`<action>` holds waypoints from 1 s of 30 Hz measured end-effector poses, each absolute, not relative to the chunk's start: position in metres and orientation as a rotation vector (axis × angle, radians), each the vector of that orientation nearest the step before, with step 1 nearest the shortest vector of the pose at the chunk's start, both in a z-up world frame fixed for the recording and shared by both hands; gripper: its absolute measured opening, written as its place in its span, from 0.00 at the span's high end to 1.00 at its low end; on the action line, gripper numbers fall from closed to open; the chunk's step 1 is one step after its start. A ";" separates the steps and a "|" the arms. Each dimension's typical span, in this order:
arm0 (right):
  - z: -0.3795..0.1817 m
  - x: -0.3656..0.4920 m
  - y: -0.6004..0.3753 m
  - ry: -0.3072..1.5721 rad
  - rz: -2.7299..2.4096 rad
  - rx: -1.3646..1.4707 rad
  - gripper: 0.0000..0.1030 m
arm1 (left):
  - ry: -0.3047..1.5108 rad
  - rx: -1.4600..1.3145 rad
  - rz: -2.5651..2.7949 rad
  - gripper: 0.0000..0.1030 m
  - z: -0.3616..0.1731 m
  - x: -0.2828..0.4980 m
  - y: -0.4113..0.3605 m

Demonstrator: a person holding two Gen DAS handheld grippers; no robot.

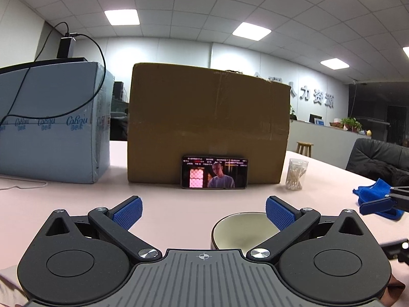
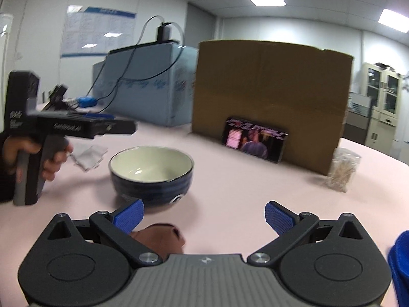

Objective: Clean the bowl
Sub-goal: 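Lower the right tool toward the brown cloth beside the blue bowl, then grasp the brown cloth with the right gripper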

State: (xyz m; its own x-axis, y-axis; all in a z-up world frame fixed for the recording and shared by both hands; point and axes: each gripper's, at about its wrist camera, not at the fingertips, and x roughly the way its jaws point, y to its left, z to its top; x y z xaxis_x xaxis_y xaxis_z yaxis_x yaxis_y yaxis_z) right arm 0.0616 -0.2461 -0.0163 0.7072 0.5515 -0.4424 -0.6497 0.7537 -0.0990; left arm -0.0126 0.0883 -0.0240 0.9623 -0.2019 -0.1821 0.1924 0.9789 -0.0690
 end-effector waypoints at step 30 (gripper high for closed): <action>-0.026 0.048 -0.232 0.667 0.928 -0.368 0.51 | 0.224 -0.060 -0.203 0.00 -0.013 0.005 0.074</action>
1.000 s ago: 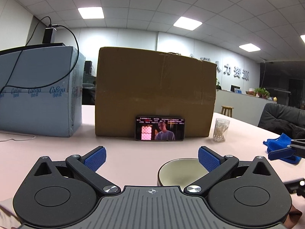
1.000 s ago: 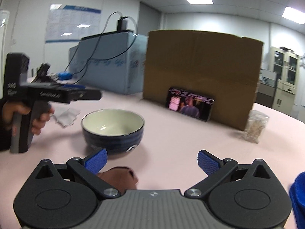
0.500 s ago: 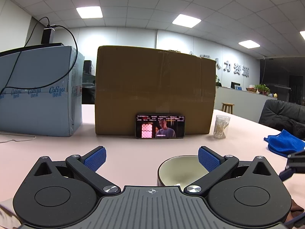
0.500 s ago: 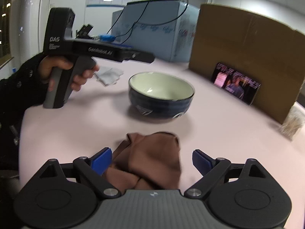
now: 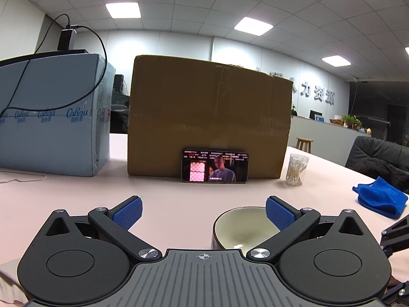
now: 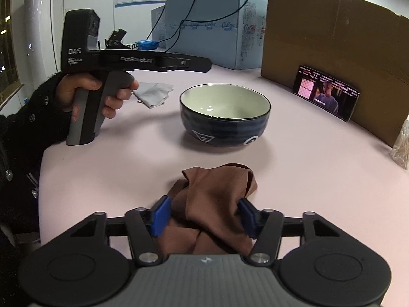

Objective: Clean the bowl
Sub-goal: 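Grasp the brown cloth with the right gripper, then carry the brown cloth into the bowl while the left gripper grips the bowl rim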

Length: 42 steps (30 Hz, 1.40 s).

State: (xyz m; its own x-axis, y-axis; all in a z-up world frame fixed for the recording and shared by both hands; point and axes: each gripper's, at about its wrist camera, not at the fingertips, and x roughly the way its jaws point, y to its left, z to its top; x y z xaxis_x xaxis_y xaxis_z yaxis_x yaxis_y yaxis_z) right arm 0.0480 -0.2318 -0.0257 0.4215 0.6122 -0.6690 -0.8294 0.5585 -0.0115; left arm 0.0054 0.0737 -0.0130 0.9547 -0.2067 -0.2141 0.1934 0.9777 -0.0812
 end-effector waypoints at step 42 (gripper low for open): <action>0.035 0.113 -0.141 0.627 0.729 -0.385 0.87 | 0.396 -0.281 -0.142 0.00 -0.027 0.035 0.107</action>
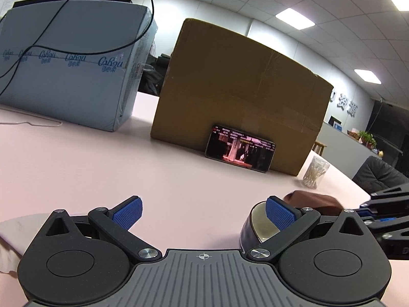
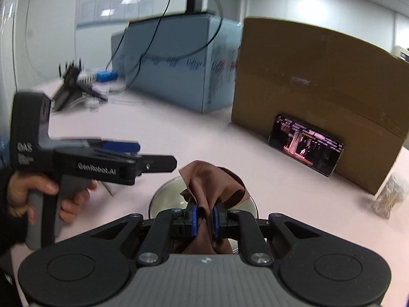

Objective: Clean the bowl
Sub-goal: 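Carry the brown cloth into the bowl while the left gripper grips the bowl rim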

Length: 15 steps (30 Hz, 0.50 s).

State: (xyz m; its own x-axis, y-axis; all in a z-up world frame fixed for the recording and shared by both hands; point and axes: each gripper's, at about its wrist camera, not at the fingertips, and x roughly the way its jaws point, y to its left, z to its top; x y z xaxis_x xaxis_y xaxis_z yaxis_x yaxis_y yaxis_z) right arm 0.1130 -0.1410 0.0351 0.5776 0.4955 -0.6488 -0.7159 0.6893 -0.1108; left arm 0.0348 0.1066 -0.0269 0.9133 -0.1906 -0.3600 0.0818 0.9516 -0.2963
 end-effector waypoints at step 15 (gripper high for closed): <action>0.043 0.140 -0.115 0.745 0.999 -0.825 0.81 | 0.444 -0.284 -0.167 0.00 -0.032 0.040 0.107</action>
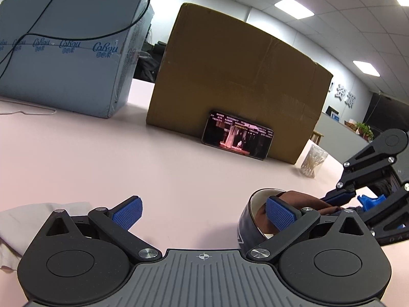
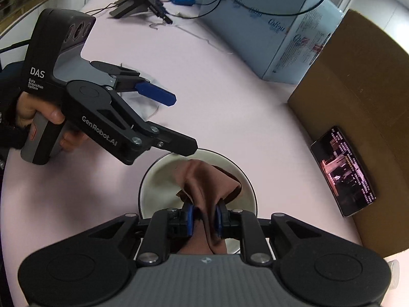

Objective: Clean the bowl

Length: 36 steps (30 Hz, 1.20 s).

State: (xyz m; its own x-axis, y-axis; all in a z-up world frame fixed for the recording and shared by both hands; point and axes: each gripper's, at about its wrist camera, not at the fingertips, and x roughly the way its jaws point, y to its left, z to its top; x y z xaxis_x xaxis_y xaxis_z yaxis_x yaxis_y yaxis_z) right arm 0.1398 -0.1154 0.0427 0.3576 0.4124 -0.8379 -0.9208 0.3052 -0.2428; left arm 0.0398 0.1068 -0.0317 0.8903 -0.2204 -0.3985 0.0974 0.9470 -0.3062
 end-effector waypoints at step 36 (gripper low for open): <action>0.021 0.169 -0.062 0.788 1.153 -1.096 0.77 | 0.472 -0.308 -0.422 0.81 -0.038 0.042 0.102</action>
